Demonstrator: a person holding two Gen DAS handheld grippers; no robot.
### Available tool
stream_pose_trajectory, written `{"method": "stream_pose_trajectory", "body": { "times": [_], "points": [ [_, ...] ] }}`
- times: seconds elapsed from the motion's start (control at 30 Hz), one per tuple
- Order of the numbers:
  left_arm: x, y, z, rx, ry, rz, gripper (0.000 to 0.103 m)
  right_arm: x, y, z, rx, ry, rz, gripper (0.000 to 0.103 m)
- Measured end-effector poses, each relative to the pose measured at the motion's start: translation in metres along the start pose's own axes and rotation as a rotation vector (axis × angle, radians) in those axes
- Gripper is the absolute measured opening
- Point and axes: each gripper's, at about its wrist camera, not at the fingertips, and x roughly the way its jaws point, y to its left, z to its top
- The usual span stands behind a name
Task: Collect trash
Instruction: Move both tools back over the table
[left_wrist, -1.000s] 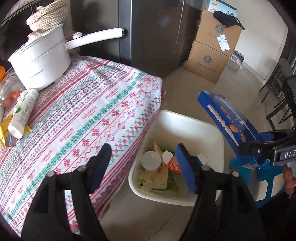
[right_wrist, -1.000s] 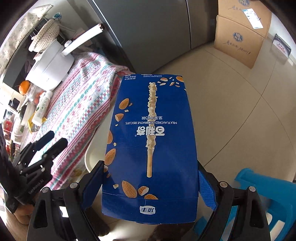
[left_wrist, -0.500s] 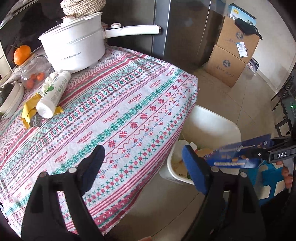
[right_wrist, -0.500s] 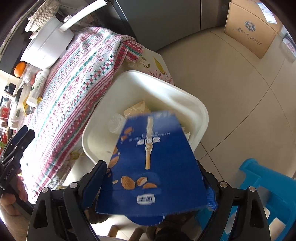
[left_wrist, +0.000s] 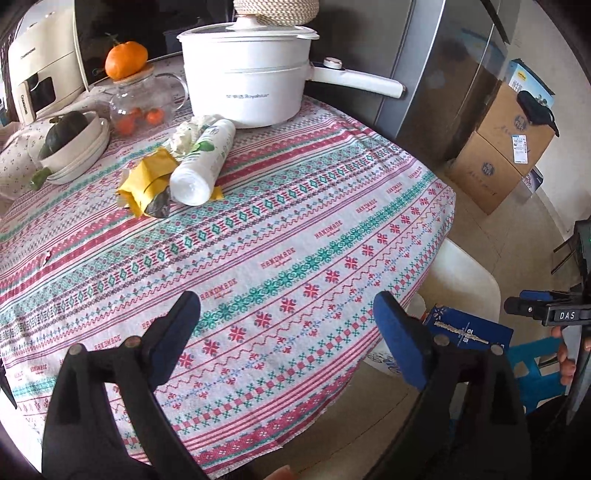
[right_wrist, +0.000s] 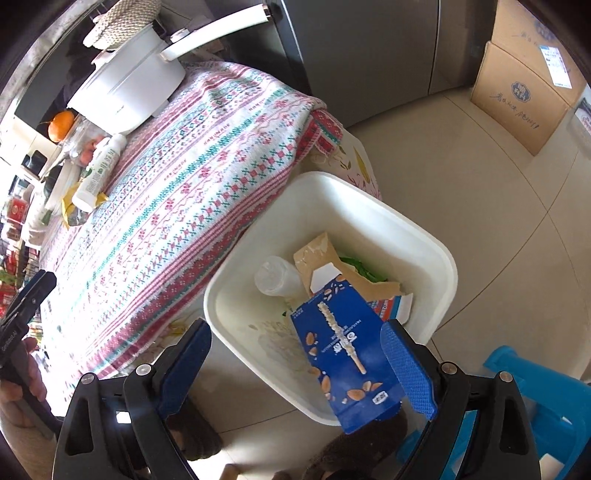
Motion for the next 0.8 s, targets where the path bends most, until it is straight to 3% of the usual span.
{"method": "stream_pose_trajectory", "body": {
  "times": [0.17,0.47,0.63,0.8],
  "points": [
    [-0.011,0.042,0.005,-0.068,0.004,0.029,0.095,0.002,0.038,0.008,-0.064,-0.035,-0.012,0.094],
    [0.002,0.106,0.039,-0.064,-0.014,0.132,0.093,0.014,0.103,0.027,-0.133,-0.07,0.055,0.094],
    [0.026,0.147,0.057,-0.253,-0.042,0.022,0.088,0.028,0.13,0.033,-0.183,-0.056,0.05,0.094],
    [0.056,0.161,0.058,-0.404,-0.085,-0.058,0.08,0.042,0.137,0.041,-0.189,-0.042,0.028,0.094]
  ]
}}
